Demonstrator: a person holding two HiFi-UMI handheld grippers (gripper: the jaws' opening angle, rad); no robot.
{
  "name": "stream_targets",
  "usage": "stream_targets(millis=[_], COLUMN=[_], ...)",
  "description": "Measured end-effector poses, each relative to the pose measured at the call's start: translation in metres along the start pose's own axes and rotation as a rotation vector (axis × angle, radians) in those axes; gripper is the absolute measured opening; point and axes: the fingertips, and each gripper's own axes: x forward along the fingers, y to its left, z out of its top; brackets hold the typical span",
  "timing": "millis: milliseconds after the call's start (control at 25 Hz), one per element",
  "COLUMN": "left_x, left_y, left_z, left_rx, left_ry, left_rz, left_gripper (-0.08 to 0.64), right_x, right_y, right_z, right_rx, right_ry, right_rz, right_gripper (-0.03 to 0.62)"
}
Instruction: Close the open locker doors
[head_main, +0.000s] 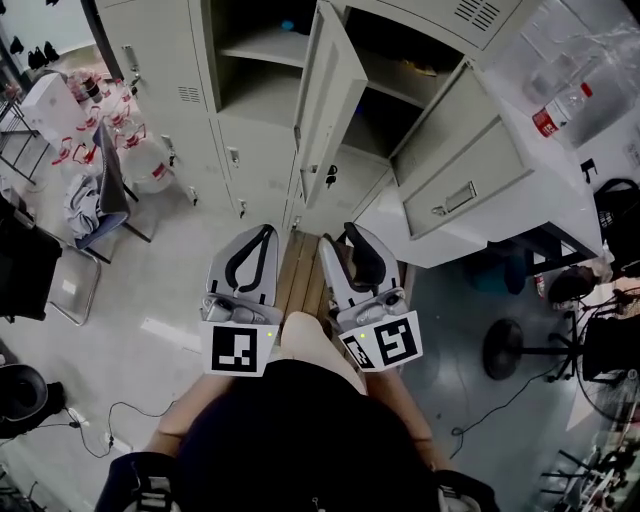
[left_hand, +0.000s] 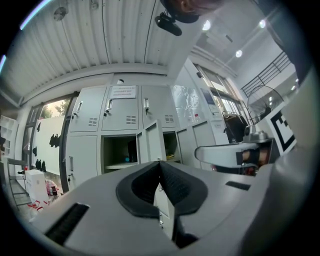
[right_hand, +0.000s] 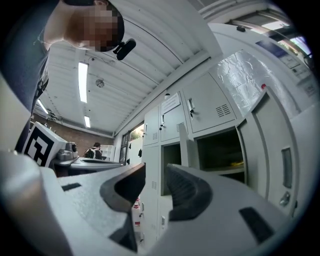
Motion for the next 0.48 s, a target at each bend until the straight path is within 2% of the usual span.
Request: stream_targets(millis=[240,480], left_x=[0.022,0.052], left_y=[0.007,0.017], left_z=[-0.006,-0.005], left_rx=[-0.02,-0.03], left_ry=[-0.002,-0.02], left_rz=[-0.015,-0.021], left_gripper=[0.003,0.003], right_x=[0.017,0.04], right_y=[-0.023,-0.054], right_z=[-0.012,-0.022], right_rx=[0.0,0.049], right_ry=[0.023,0.027], right_rz=[-0.005,0.006], right_gripper=[0.123,0.123])
